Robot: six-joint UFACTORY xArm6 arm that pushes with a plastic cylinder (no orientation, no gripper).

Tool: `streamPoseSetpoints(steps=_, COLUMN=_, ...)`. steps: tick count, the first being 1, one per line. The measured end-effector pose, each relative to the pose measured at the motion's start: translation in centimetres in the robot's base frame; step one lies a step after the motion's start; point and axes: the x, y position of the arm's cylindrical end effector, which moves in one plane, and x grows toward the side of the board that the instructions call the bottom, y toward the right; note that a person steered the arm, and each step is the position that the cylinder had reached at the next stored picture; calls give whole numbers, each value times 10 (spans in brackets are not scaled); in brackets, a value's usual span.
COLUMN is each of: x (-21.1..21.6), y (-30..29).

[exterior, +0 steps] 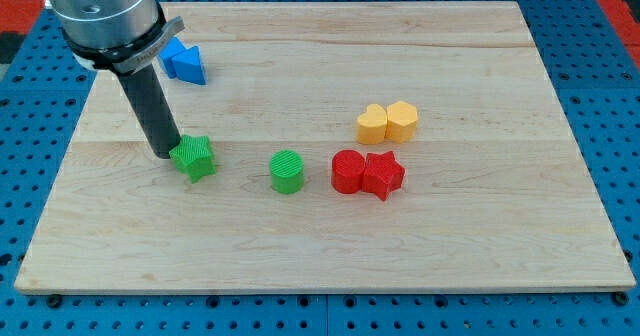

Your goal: Move the green star to the left of the green circle

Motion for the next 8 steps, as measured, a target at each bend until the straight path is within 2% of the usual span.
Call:
streamPoseSetpoints(steps=3, x=34, y=4)
streamPoseSetpoints(steps=4, x=9, y=-2)
streamPoseSetpoints(steps=5, x=4, y=-1)
streamPoseSetpoints(steps=7, x=11, y=23)
streamPoseSetpoints(steps=8, x=-17, y=21)
